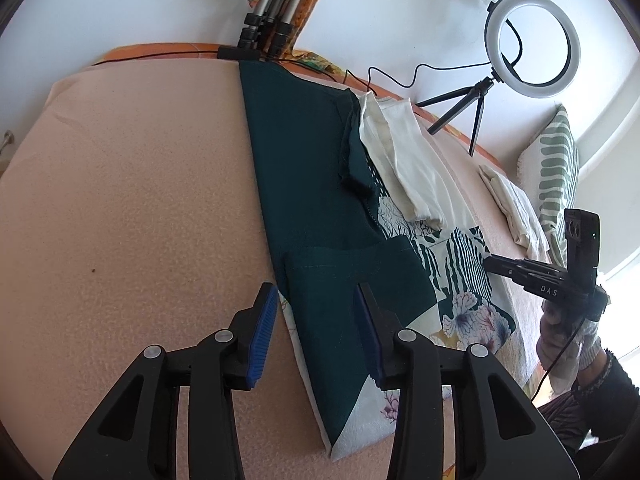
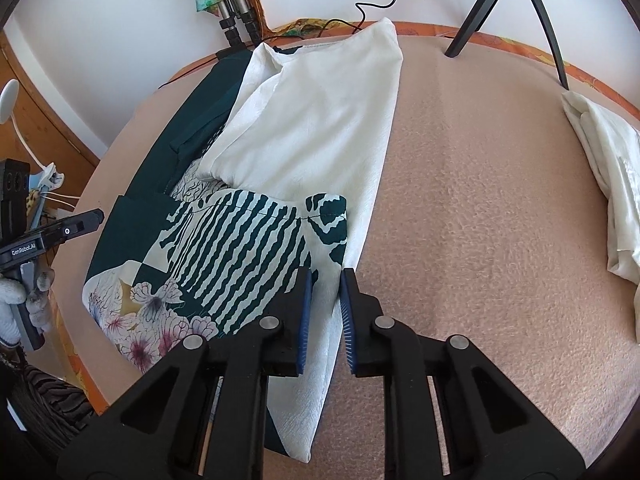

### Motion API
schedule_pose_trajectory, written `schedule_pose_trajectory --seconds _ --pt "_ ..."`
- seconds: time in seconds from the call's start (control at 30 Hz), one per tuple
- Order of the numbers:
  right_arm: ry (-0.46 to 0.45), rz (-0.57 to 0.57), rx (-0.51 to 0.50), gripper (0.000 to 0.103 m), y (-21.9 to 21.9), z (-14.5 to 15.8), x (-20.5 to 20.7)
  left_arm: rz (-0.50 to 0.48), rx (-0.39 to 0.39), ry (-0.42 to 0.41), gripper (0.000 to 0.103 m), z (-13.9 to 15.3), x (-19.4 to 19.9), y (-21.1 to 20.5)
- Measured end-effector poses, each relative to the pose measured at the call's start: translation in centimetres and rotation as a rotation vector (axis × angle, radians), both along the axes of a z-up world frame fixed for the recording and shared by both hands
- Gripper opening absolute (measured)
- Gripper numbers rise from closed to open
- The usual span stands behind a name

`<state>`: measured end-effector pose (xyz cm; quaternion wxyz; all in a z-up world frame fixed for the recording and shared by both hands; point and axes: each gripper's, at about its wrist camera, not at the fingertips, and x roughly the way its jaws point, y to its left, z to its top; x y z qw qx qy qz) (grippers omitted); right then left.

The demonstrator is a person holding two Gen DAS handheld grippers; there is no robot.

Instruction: Fold small clothes

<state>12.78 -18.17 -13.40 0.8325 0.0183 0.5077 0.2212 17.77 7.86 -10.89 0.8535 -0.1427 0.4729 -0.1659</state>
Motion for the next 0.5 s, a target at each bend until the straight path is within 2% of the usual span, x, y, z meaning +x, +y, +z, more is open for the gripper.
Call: schedule_pose_trajectory --seconds 0.37,0.47,0.5 --pt "-0.011 0.005 -0.013 0.016 0.3 0.1 -0.2 -0.038 0.116 -0.058 0.037 0.0 0.3 -2.2" --pt "-0.014 0.001 -0.01 0.011 0.2 0.1 -0.3 -0.052 0.136 -0.072 0.037 0.2 0.2 -2.5" --pt "-0.014 0.0 -0.01 0.01 0.1 0.1 -0.3 -0.062 0.134 -0.072 0.031 0.1 0.3 -2.6"
